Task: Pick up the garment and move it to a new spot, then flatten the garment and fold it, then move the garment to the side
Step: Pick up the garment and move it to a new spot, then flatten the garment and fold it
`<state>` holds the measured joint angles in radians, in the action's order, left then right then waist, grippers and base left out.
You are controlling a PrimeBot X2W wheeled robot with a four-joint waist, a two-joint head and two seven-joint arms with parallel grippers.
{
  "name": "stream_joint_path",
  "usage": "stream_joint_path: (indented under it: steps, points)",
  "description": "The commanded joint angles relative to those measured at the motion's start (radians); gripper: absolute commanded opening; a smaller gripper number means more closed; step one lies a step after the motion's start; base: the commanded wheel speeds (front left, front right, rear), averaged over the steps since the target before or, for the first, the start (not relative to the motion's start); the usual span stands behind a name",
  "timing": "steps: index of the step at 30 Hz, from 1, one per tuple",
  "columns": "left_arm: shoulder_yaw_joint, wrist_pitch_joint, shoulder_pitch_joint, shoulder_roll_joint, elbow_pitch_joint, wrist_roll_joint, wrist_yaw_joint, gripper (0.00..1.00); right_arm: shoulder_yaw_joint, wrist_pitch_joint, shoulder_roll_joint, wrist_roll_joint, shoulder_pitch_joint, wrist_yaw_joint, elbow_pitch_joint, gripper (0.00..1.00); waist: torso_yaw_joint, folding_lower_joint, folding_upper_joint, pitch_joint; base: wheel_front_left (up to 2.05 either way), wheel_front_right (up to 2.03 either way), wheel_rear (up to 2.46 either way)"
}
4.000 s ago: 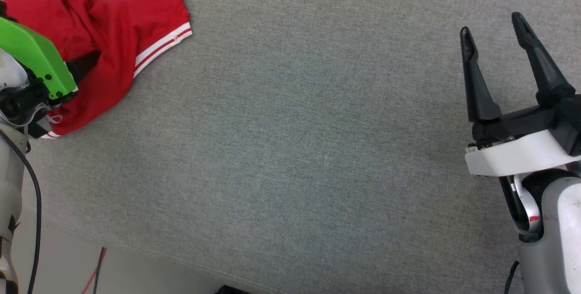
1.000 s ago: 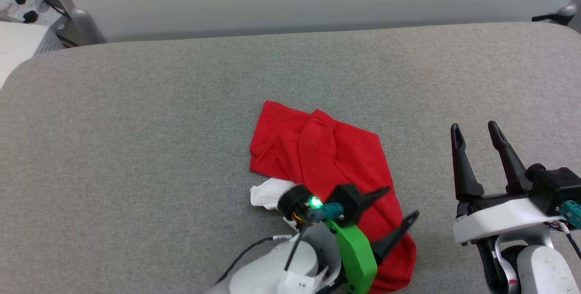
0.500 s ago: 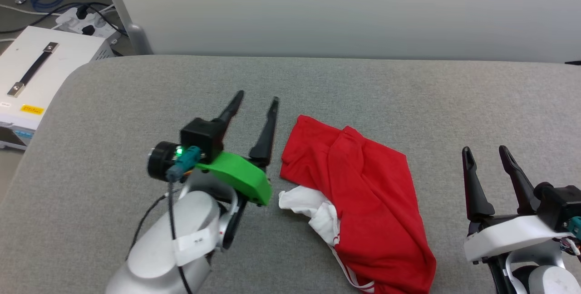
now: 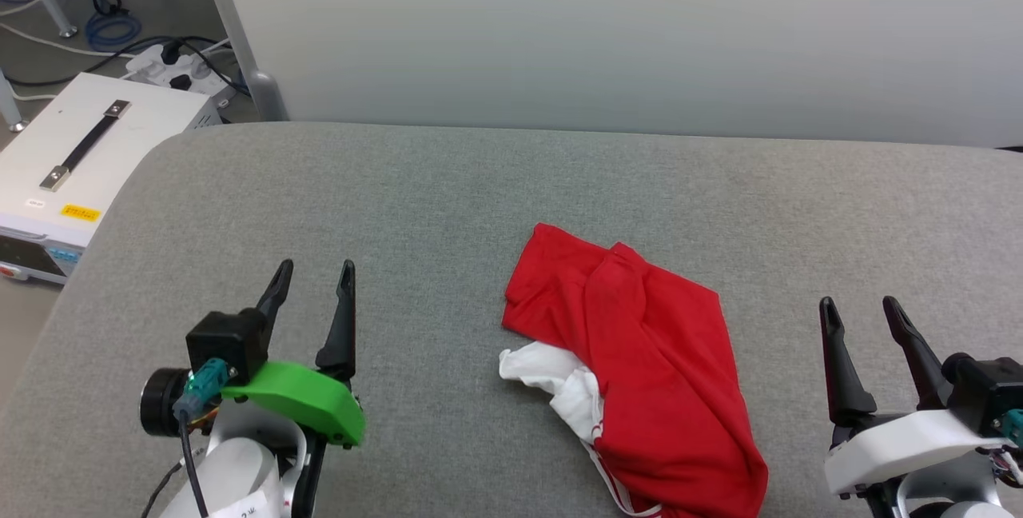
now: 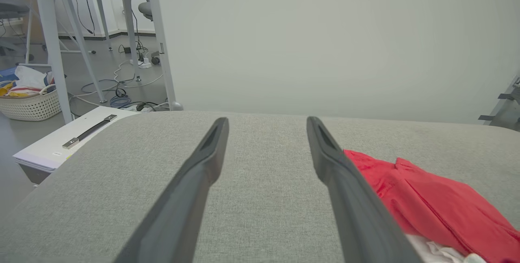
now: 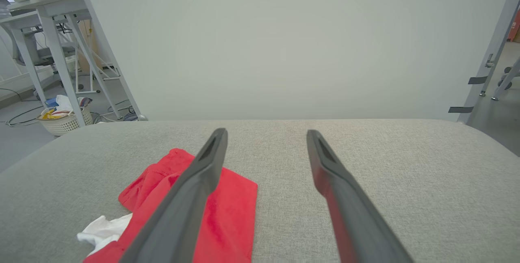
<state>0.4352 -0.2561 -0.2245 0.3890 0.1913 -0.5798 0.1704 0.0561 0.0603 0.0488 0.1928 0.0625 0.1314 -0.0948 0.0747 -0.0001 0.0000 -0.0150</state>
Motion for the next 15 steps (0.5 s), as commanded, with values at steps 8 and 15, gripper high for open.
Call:
stream_joint_path:
  steps: [8,15]
  points:
    - [0.011,0.0,0.065,0.016,-0.025,0.01,0.002,1.0,0.004,-0.019,0.001,0.008,0.05,-0.001,-0.022,1.0,-0.025,0.0001,0.0,-0.039,0.0,0.0,0.0]
    - [0.017,0.009,0.074,0.021,-0.029,0.006,0.006,1.0,0.009,-0.034,0.001,0.004,0.064,-0.001,-0.037,1.0,-0.04,0.0001,0.0,-0.041,0.0,0.0,0.0]
